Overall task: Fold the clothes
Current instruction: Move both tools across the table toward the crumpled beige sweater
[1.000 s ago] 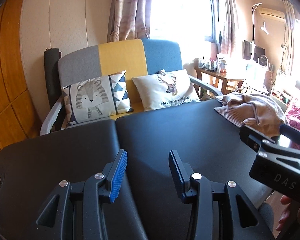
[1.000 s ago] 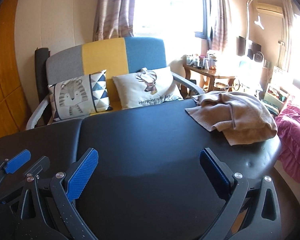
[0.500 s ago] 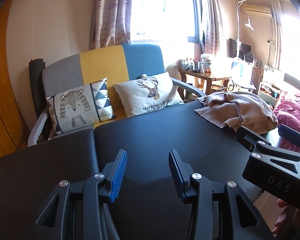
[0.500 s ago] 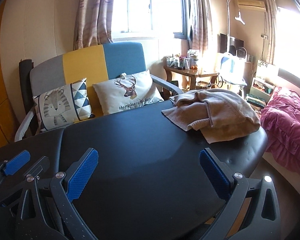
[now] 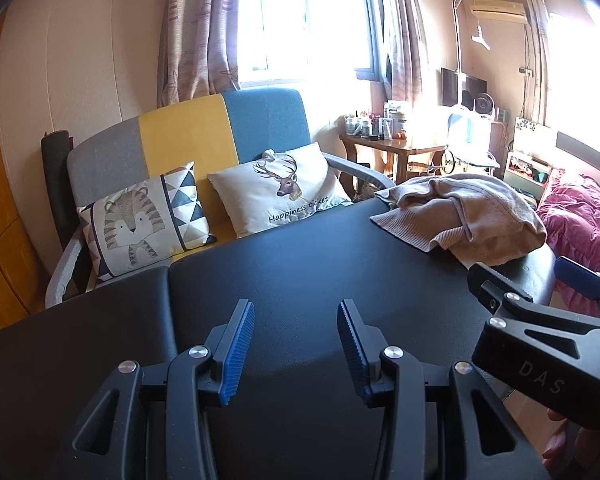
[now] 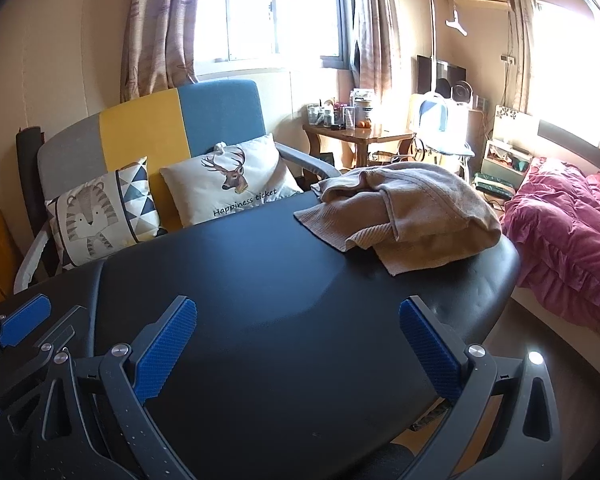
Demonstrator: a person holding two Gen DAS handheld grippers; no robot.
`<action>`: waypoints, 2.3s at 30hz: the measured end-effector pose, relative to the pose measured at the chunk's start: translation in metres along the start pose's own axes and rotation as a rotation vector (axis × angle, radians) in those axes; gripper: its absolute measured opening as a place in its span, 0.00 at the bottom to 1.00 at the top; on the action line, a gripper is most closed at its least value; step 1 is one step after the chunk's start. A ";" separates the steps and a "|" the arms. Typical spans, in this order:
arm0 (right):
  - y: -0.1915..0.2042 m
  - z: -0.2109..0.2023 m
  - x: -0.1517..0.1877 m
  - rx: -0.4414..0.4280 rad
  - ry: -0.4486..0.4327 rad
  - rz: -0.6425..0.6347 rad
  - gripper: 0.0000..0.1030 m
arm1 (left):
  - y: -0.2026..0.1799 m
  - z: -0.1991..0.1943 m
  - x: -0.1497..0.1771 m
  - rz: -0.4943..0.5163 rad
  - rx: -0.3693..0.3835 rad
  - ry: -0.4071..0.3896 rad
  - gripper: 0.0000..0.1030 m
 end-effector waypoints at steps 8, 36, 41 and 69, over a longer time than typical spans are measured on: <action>-0.008 0.002 0.001 0.017 0.005 0.018 1.00 | -0.010 0.009 -0.002 0.014 0.001 0.031 0.43; -0.021 0.024 0.006 0.015 0.056 0.064 1.00 | -0.029 0.038 0.002 0.040 0.030 0.121 0.43; -0.030 0.032 0.006 0.024 0.075 0.099 1.00 | -0.029 0.044 0.002 0.041 0.025 0.139 0.43; -0.054 0.055 0.015 0.057 0.104 0.121 1.00 | -0.026 0.068 0.008 0.059 -0.031 0.206 0.43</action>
Point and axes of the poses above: each gripper's, at about its wrist camera, not at the fingertips, and z roughly the way its jaws point, y to its left, x to its underside, the point moved 2 cm from there along z, roughly the way its jaws point, and after that the axes turned 1 degree about z, right-handed, at the moved point
